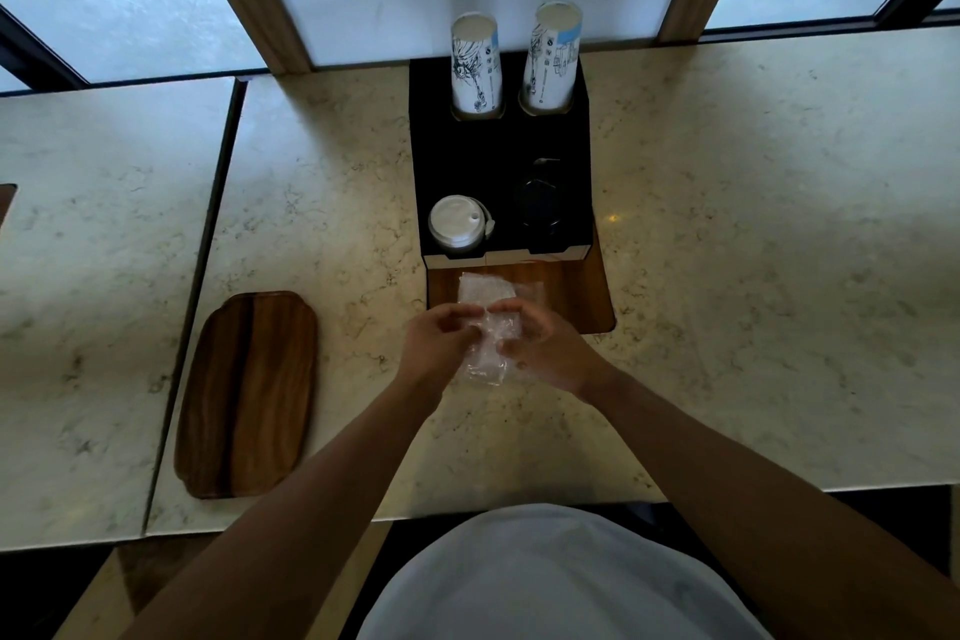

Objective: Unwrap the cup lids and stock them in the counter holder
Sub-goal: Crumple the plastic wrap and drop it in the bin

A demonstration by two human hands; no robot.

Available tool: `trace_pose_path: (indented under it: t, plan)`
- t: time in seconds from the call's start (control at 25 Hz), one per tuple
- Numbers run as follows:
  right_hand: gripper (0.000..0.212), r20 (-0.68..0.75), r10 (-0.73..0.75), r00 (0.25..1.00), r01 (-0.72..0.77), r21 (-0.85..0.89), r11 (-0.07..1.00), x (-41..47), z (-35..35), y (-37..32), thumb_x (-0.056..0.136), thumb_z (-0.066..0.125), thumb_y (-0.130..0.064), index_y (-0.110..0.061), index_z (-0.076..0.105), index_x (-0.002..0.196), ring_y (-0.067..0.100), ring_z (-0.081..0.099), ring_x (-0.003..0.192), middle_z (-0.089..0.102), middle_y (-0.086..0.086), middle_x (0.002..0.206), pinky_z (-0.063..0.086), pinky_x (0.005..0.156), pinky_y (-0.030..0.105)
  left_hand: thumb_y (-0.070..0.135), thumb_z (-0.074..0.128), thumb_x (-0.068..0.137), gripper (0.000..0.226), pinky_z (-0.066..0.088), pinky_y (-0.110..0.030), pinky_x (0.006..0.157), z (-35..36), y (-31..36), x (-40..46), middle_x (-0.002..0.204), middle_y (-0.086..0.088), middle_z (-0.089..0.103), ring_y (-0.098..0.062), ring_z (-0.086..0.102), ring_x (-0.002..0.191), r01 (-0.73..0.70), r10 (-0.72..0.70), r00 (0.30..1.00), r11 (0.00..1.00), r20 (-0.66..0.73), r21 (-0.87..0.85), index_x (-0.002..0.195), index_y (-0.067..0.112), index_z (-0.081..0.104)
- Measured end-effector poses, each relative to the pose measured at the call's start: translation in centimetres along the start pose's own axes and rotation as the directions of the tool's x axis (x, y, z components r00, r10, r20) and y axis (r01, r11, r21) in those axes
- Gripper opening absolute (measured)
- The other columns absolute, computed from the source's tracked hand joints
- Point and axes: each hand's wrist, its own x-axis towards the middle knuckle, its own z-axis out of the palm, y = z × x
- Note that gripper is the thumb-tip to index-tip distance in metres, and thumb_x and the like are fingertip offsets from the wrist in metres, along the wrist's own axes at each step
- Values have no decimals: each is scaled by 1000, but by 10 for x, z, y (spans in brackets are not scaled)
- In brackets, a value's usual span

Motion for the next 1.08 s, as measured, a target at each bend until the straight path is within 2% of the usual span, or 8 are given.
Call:
trace_pose_path:
  t: [0.12,0.28,0.4,0.52,0.6,0.8,0.96,1.08]
  plan:
    - [52,-28,-28,999,27,-30,999,-1,-6,1,84,75,-13,-35,60,129,-1,64,79,66,-9,103,55,66,17,-6,68,88,34,61,-41,86,-4,-1,0,111,-16,73,-33,72,96,47,-42,995,997,86,-60,115,14,74]
    - [58,-25,-41,999,39,-69,997,-1,-12,4,82,78,-13,-41,58,128,-6,58,72,62,-6,100,56,68,22,-11,68,85,55,59,-28,75,-8,-2,-2,111,-18,71,-28,71,94,60,-32,973,991,228,-121,131,18,65]
    - [64,-27,-46,999,43,-97,994,0,-15,5,76,83,-17,-47,57,127,-3,60,76,63,-2,106,59,70,26,-16,70,80,71,61,-31,78,-11,-3,-1,112,-20,69,-31,71,99,1,-1,973,1000,229,0,138,23,60]
    - [71,-28,-60,998,55,-157,986,2,-15,8,72,86,-18,-42,56,132,11,64,93,60,-16,117,61,77,27,-14,75,77,75,60,-22,71,-8,-1,-1,110,-7,69,-11,72,92,-58,32,979,991,200,123,142,18,55]
    - [74,-37,-77,996,69,-193,979,4,-12,10,72,86,-16,-35,55,136,7,65,93,60,-19,117,58,74,19,-7,79,77,72,58,-20,72,-6,0,0,110,-1,70,-6,71,92,-111,65,982,958,176,266,142,14,55]
    - [60,-104,-111,988,65,-367,928,6,-5,12,75,85,-21,-23,63,130,-5,65,84,64,-23,96,50,68,6,13,74,86,37,48,-28,86,-7,-5,0,110,1,66,-14,60,101,-397,270,917,668,292,629,122,19,67]
    - [42,-168,-161,973,61,-483,873,6,2,13,78,82,-28,-20,69,118,-1,64,86,61,-18,95,55,72,11,25,71,89,49,35,-26,87,-12,-20,5,119,-9,51,-20,46,104,-486,320,869,403,379,775,134,12,58]
    - [34,-157,-175,972,57,-566,822,7,5,15,81,77,-34,-18,71,110,3,55,98,52,-5,113,44,82,13,24,70,89,35,36,-27,86,-15,-24,7,115,-10,52,-26,49,105,-482,347,865,378,361,790,121,11,66]
